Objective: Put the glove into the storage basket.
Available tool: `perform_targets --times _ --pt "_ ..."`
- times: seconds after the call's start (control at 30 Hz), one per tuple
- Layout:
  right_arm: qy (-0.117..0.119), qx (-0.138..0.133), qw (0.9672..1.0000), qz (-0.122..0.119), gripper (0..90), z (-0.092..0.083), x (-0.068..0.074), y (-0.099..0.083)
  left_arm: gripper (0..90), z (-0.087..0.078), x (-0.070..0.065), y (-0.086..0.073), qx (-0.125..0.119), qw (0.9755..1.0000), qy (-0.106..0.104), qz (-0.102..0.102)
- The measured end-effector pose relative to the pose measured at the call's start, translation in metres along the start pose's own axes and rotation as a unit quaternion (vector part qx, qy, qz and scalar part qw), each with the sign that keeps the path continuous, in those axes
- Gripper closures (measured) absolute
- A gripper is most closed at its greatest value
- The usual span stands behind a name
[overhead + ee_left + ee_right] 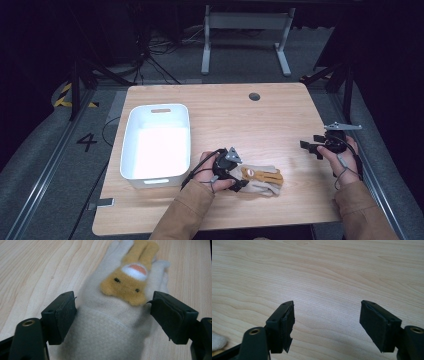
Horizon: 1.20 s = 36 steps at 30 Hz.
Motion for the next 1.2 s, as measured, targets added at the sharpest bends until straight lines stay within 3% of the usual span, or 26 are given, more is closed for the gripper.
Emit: perform_targets --times 0.4,0.7,0.9,1.03,1.2 --pt "0.017 -0.004 0.9998 0.001 28.2 -0.001 0.003 0.001 17.9 0.006 -0.010 -0.009 0.033 0.9993 -0.013 0.013" --pt "0.025 -0.002 0.9997 0.001 28.2 0.000 0.004 0.001 16.0 0.014 -0.011 -0.010 0.037 0.9991 0.002 0.022" --pt "0.026 -0.005 0.9996 0.002 28.2 -0.001 0.004 0.002 15.7 0.024 -0.008 -0.014 0.022 0.9995 0.003 0.022" --pt "0.025 -0.005 0.9997 0.004 28.1 -0.001 0.003 0.002 15.7 0.030 -0.005 -0.019 -0.011 0.9996 -0.008 0.024" --pt "0.025 -0.004 0.9997 0.004 28.0 0.000 0.003 0.001 15.6 0.033 -0.007 -0.017 -0.021 0.9992 -0.004 0.033"
Point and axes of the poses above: each handheld gripper's, and its own axes: z roughly forward along the jaws, y roughly out of its top, x roughly to its left, the point moved 2 cm from there along z, roughly forward along the jaws, and after that the axes turned 12 degrees about -y, right-handed, at the moved point
